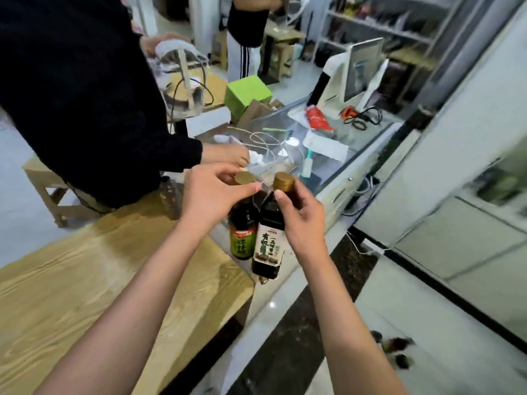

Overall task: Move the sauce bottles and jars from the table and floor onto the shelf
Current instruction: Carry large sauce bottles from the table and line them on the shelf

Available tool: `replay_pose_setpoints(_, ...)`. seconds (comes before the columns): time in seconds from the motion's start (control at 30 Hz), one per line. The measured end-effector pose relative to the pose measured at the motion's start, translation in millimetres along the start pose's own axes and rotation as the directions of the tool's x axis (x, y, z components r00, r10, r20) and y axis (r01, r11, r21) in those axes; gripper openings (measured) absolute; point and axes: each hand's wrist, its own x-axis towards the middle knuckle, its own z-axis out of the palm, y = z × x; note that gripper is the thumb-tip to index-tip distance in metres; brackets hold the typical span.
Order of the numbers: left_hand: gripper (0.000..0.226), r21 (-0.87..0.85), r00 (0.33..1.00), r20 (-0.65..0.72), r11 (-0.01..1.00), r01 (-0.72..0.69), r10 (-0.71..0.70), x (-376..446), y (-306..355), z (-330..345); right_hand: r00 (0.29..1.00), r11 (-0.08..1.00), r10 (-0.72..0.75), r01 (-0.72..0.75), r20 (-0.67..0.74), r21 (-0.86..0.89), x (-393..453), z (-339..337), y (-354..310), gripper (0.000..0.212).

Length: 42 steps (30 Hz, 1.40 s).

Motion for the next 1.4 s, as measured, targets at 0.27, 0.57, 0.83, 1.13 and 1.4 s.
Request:
replay_pose_setpoints(0.27,0.028,-0.202,0.947,0.232,0.964,-0.176,0.221,-79,130,128,0.957,0.993,-0.112,0.095,-0.268,-0.077,-52,-177,-59,0.017)
replay_pose_setpoints(0.57,0.031,-0.394,0.78,0.403,0.86,-0.324,0.478,-235,268,306,0.802,0.965,-0.228,0.112,-0.551,-0.237,-161,-416,-120,0.018)
replay_pose_setpoints(0.83,0.033,-0.585,0.553,0.512,0.738,-0.337,0.658,-375,369,431,0.54,0.927,-0.335,0.042,-0.772,-0.372,-263,-569,-172,0.016)
replay_pose_setpoints(1.13,0.025,-0.785,0.275,0.493,0.558,-0.268,0.825,-483,473,513,0.263,0.848,-0.491,-0.075,-0.83,-0.525,-328,-672,-228,0.019)
replay_pose_setpoints(1.4,0.03,-0.897,0.188,0.425,0.439,-0.04,0.885,-516,573,585,0.092,0.765,-0.613,-0.179,-0.784,-0.619,-311,-759,-287,0.018)
